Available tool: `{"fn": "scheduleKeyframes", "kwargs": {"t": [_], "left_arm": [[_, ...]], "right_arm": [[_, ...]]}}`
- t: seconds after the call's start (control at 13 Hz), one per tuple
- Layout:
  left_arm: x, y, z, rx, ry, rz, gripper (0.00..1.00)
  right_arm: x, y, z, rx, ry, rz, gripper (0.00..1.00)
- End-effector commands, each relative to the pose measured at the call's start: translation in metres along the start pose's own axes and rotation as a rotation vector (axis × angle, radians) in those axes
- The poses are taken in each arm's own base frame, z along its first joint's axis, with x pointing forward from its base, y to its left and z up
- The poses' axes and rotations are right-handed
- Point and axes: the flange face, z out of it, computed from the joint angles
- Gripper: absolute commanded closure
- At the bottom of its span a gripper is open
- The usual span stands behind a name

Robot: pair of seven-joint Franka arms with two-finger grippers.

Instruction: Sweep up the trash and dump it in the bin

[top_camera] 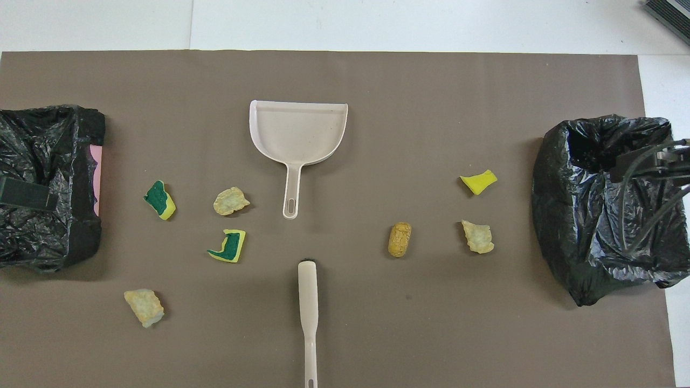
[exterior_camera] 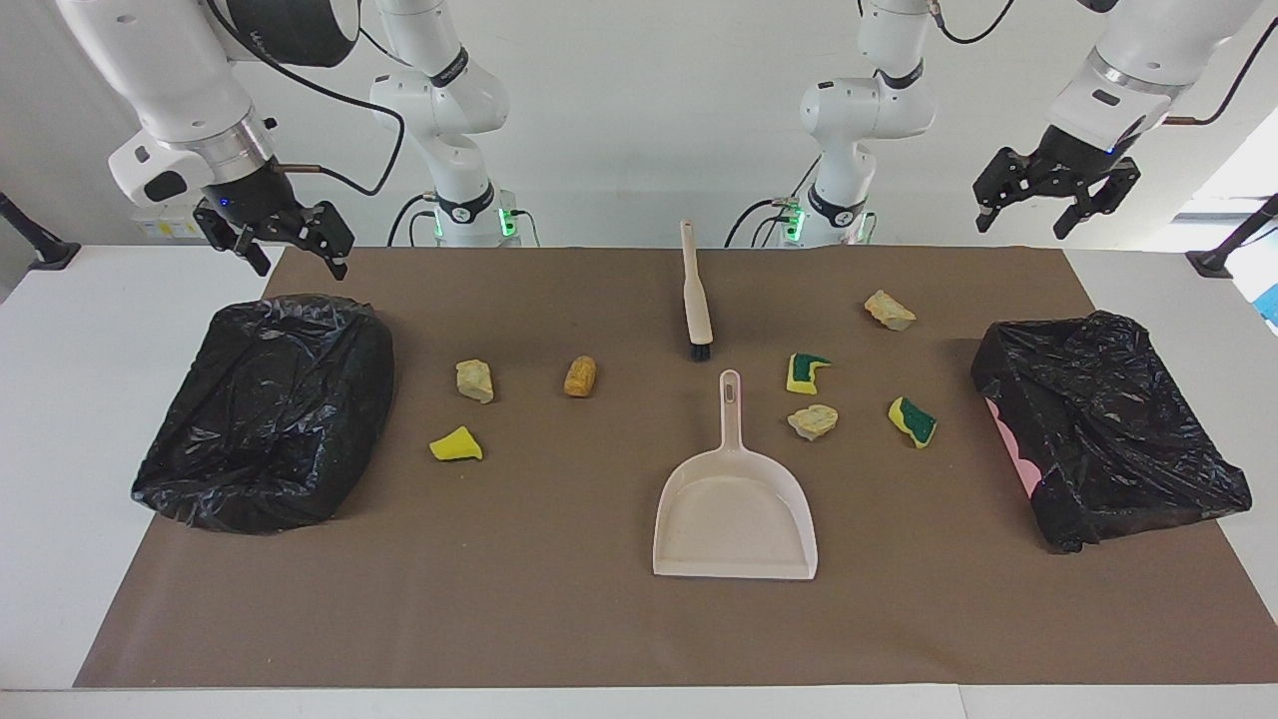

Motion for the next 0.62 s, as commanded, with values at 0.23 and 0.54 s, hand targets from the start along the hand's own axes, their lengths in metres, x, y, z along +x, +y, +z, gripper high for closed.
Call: {"fn": "scheduleKeyframes", "kwargs": {"t": [0.23,0.54], "left_arm": [[-0.008,0.0,-0.002,0.019,0.018,-0.008,0.0],[-0.007,0.01,0.0,0.012,0.018,0.003,0.0]], "right_arm": [[-0.007,0.004,-0.001,0.02,0.003,-0.022,0.0],[-0.007,0.004,-0.001,0.022,0.003,-0.016,0.0]]}}
